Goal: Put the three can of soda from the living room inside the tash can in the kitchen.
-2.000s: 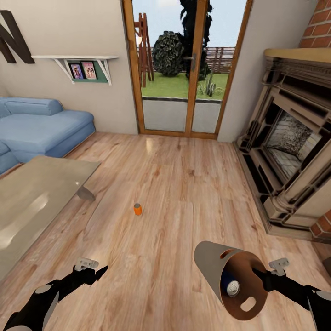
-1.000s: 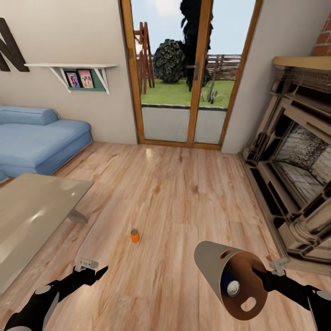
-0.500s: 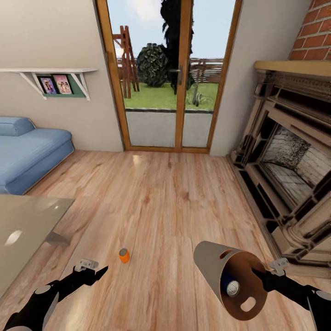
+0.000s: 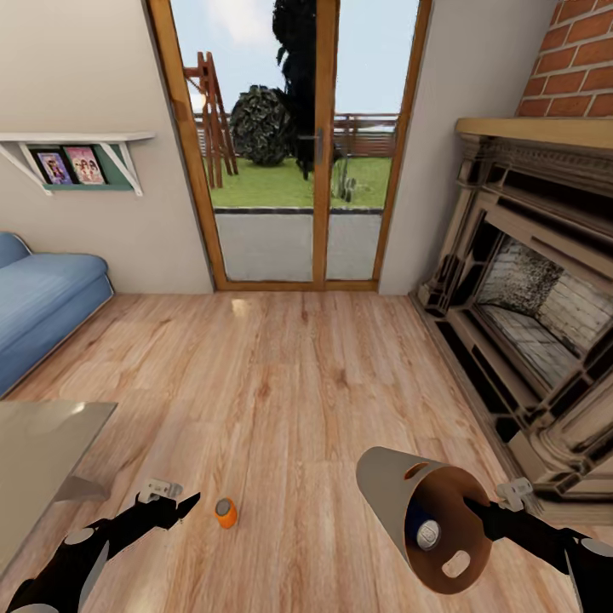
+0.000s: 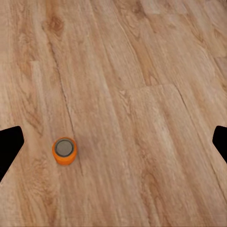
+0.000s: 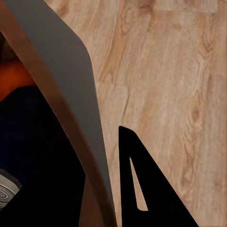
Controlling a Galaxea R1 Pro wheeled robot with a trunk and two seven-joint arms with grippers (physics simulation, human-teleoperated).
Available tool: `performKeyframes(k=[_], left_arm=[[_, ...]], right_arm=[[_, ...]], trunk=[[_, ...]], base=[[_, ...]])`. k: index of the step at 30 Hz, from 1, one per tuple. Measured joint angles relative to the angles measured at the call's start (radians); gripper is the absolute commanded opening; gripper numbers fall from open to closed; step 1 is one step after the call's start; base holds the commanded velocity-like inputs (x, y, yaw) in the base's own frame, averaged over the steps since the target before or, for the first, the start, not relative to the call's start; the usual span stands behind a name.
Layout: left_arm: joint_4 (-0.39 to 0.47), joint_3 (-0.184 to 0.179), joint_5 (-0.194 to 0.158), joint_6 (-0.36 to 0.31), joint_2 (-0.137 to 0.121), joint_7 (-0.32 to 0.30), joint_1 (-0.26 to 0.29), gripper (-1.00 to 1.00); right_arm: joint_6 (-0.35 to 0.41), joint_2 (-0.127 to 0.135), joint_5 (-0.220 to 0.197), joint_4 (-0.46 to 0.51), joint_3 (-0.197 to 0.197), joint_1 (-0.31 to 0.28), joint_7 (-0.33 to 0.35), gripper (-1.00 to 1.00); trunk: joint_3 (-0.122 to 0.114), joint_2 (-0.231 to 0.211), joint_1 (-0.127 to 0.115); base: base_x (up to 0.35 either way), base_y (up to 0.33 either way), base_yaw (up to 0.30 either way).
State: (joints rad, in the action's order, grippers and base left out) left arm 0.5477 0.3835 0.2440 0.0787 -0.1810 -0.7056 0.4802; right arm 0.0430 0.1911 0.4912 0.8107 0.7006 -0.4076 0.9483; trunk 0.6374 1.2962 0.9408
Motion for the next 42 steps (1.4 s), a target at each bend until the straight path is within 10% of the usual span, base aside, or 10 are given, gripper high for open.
performKeyframes(k=[42], left_arm=[[0.002, 0.002, -0.005, -0.002, 0.000, -0.001, 0.000, 1.00]], right_arm=[[-0.001, -0.007, 0.007, 0.000, -0.004, 0.000, -0.011, -1.00]], trunk=[[0.004, 0.000, 0.000]], base=[[0.140, 0.101, 0.051]])
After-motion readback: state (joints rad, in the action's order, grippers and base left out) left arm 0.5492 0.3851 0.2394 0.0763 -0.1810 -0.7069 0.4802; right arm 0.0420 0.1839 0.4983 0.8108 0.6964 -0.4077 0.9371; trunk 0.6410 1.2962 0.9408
